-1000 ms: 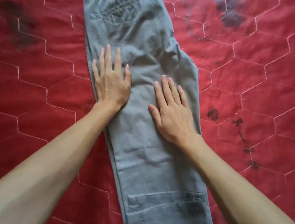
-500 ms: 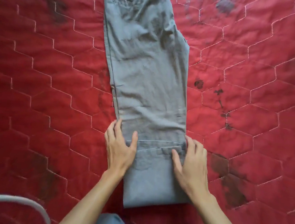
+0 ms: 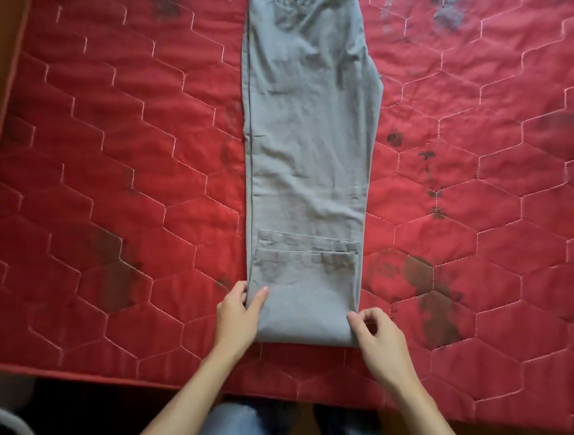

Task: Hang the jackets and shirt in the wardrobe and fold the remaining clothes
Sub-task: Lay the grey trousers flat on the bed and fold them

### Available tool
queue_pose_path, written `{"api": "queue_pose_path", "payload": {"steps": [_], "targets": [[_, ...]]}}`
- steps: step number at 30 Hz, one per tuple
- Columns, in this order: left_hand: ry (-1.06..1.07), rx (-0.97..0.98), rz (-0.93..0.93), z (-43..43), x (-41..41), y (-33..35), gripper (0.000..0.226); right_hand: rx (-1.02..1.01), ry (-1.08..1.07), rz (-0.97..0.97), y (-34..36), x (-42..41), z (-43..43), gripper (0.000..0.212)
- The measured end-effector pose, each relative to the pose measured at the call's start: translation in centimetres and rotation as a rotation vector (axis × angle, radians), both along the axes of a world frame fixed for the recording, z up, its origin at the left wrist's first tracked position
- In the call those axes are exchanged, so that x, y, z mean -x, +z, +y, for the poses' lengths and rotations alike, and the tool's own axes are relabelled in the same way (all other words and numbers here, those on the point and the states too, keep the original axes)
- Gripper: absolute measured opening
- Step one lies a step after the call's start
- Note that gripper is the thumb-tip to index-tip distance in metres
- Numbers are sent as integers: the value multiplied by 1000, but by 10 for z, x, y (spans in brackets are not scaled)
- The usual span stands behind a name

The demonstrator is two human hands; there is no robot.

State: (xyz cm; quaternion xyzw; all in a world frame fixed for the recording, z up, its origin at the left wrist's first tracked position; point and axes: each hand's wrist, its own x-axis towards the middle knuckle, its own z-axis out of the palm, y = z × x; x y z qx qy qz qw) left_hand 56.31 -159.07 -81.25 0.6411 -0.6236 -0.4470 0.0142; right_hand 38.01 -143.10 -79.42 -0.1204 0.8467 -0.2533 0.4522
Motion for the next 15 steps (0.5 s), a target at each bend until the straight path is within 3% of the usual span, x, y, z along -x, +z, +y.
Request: {"api": "queue_pose_path", "payload": {"steps": [6,9,13,15], "targets": [[-10,-136,1,13,-37,17,26,-20,-135,-59,24,-29,8,10],[32,-220,22,18,-57,44,18,-10,-205,-139,47,-49,14,28],[81,-333,188,18,-79,93,58,91,-154,-234,86,-68,15,54],[146,-442,314,7,-85,110,59,112,-158,-267,101,-65,8,55]]}}
